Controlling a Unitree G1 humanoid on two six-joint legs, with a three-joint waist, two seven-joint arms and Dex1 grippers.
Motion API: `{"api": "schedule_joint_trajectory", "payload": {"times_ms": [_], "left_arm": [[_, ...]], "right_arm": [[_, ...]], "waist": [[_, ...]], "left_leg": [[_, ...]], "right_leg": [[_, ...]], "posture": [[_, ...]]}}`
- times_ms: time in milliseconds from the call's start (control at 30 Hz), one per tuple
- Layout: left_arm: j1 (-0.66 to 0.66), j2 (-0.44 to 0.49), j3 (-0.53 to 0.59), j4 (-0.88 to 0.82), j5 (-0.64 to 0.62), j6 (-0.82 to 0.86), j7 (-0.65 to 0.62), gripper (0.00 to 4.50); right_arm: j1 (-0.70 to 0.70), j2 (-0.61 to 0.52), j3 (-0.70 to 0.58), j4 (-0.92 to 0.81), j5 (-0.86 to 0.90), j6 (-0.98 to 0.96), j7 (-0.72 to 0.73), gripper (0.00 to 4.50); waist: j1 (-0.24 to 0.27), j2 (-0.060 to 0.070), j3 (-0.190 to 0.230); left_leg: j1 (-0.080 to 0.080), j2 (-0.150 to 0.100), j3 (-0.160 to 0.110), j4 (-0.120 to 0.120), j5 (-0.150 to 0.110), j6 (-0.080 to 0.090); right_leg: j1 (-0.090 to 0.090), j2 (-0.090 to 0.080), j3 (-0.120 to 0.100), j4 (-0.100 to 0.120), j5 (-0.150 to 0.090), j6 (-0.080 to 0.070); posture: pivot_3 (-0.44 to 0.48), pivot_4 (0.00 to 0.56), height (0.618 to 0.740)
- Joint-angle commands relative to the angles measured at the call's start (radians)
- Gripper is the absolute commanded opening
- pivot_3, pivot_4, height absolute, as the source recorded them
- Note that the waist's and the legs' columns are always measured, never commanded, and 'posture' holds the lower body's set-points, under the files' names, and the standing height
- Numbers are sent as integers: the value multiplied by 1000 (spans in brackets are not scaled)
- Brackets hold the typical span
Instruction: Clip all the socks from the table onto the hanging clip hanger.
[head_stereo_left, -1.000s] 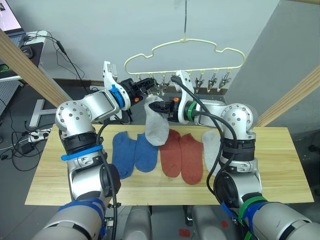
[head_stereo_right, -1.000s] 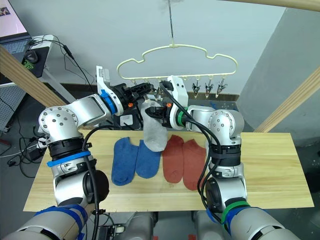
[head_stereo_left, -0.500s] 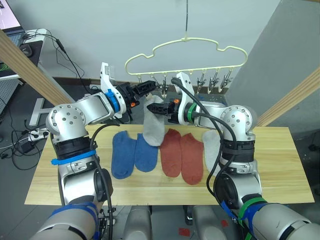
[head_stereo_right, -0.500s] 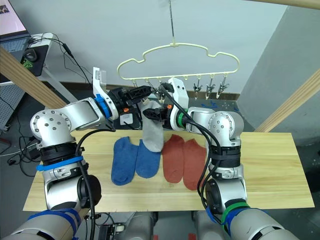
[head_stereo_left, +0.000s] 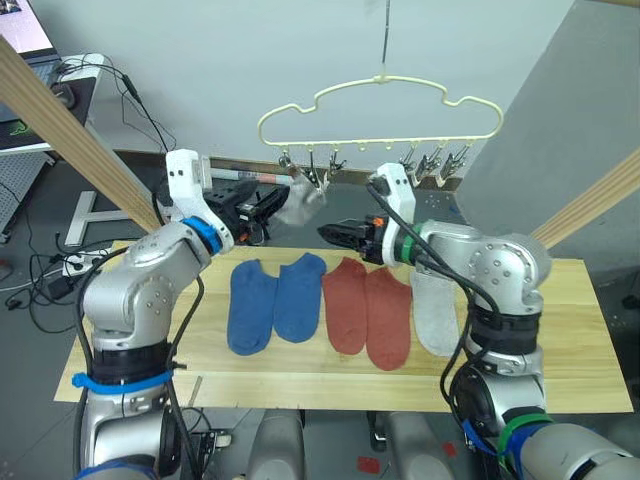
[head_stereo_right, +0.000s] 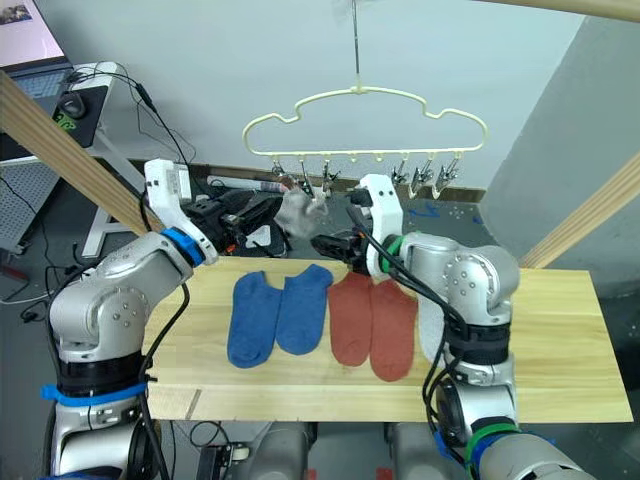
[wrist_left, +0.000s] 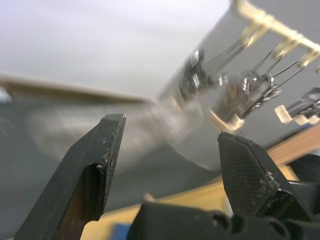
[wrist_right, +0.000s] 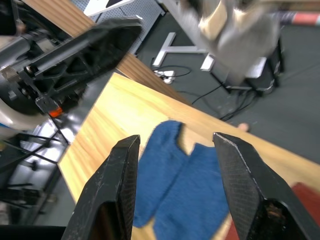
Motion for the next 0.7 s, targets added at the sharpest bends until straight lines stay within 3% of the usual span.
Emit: {"api": "schedule_joint_trajectory", "payload": {"times_ms": [33, 400, 600, 700], "left_arm": [[50, -1, -42, -96, 78, -91, 11, 3358], [115, -80, -215, -146, 248, -206, 55, 3358], [109, -157, -277, -95, 345, -322, 87, 3358], [102, -203, -286, -58, 384, -359, 121, 2811]], "right_arm": [[39, -96, -22, -160, 61, -10, 65, 2391], [105, -377, -216, -324, 256, 15, 192, 2391], [87, -454, -259, -329, 348, 22, 190, 2391], [90, -479, -260, -326, 374, 25, 168, 2417]], "waist": [[6, 0, 0], [20, 0, 0], [19, 0, 0], [19, 0, 0]], "left_leg": [[0, 0, 0, 0, 0, 1], [-2, 0, -1, 8, -1, 3], [-2, 0, -1, 9, -1, 3], [-2, 0, -1, 10, -1, 3]], "right_leg": [[0, 0, 0, 0, 0, 0], [1, 1, 0, 1, 2, -2], [2, 2, 0, 1, 3, -2], [2, 2, 0, 2, 3, -3]], "posture": [[136, 286, 740], [114, 294, 740], [92, 296, 740], [77, 297, 740]]}}
